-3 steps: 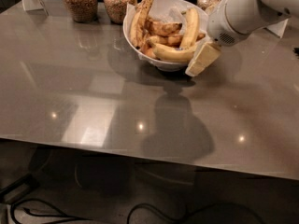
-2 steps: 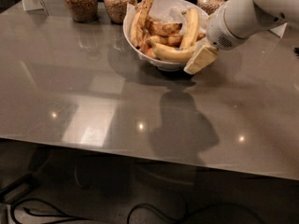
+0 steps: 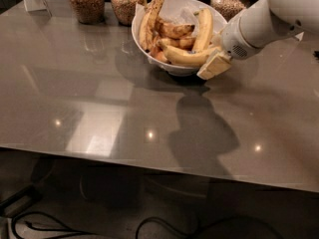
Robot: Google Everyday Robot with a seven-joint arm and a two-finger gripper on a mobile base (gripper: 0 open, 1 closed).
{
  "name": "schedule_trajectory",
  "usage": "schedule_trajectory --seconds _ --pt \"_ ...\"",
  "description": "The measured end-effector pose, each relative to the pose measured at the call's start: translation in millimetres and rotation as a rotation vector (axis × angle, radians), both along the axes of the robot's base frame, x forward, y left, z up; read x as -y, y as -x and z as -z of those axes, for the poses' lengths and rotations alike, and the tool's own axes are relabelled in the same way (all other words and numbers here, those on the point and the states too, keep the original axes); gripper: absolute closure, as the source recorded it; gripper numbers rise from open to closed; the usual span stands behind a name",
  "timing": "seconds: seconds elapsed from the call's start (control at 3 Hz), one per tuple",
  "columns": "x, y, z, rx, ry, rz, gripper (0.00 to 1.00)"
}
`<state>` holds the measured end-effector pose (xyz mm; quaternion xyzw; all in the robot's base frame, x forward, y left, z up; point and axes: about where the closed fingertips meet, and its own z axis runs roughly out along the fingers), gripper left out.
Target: Pick banana from white bowl
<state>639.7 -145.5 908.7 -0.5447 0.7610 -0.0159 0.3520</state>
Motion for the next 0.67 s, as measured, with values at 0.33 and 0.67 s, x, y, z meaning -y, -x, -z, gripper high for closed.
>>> schedule_trajectory --seconds 0.33,0.67 --pt "0.1 -0.4 0.8 -0.001 -0.001 0.000 0.38" --pt "-0.2 -1.1 0.5 0.000 -0.001 -0.001 0.53"
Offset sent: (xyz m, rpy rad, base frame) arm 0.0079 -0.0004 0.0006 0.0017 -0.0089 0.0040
